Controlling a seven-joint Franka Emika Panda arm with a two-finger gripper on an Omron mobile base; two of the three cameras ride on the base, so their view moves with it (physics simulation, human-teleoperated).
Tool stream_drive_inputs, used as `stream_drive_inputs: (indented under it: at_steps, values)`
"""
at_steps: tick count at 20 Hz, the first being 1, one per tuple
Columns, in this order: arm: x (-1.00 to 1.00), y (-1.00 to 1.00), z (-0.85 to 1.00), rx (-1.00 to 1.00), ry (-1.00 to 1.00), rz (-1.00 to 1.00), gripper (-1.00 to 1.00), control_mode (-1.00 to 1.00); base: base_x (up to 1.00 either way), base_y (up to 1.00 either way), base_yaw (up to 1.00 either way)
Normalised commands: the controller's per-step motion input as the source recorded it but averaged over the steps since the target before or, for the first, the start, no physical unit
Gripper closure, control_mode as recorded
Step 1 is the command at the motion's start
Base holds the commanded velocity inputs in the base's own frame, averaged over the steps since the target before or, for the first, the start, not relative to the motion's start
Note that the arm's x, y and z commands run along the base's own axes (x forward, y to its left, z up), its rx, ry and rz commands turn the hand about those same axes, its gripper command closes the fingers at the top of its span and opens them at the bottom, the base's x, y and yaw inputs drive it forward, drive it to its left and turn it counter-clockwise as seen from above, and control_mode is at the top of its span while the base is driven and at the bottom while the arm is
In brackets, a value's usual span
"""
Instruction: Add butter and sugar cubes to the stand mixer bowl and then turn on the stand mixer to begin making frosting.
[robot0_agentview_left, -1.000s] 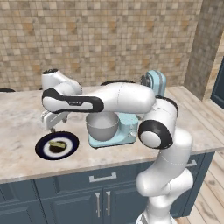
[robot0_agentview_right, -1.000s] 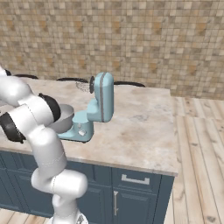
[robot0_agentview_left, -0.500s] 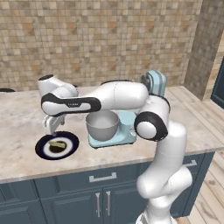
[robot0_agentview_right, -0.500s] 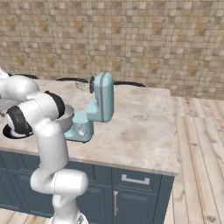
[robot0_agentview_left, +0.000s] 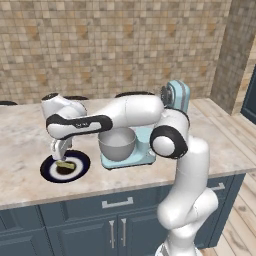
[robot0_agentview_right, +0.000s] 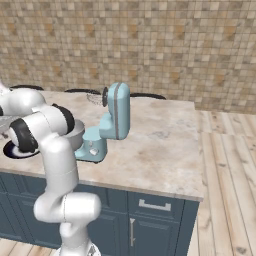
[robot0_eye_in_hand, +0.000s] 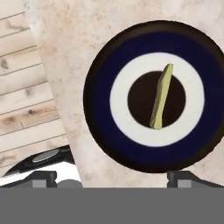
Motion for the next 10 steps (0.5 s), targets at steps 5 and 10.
stream_drive_inputs:
  at_steps: [5, 10]
  values:
    - [0.02, 0.0, -0.22, 0.0, -0.01, 0.01, -1.0, -1.0, 0.0, 0.0, 0.0]
    - [0.05, 0.0, -0.28, 0.0, -0.02, 0.0, -1.0, -1.0, 0.0, 0.0, 0.0]
